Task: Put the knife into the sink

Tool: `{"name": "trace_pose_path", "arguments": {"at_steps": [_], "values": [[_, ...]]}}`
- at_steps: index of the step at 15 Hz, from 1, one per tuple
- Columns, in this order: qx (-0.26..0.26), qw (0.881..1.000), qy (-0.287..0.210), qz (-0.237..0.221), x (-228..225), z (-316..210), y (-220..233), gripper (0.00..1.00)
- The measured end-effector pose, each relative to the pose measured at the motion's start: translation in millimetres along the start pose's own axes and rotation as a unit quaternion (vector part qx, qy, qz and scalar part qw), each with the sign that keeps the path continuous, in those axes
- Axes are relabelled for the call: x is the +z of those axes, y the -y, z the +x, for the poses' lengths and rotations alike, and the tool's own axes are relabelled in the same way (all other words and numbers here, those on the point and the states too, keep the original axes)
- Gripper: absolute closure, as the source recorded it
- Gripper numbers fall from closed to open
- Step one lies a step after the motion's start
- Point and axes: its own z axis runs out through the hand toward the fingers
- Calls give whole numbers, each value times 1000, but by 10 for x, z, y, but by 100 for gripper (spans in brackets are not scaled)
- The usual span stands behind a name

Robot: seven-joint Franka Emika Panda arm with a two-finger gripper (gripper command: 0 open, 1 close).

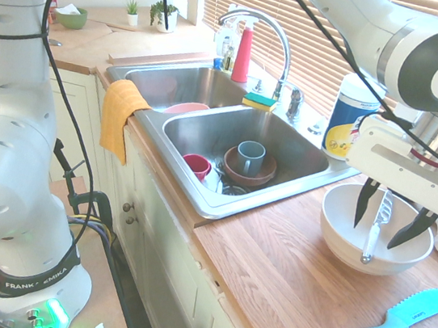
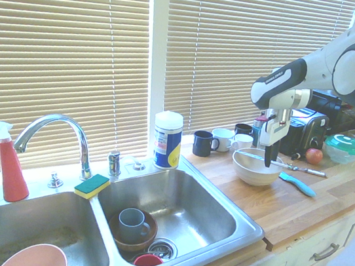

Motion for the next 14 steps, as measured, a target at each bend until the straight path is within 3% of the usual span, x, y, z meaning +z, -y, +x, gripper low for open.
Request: {"name": "trace_pose_path", "arguments": {"at_steps": [11, 14], "values": [[-1, 1000, 2, 0, 8, -1, 12, 100], [29, 999, -4, 19, -32, 16, 23, 100]]}}
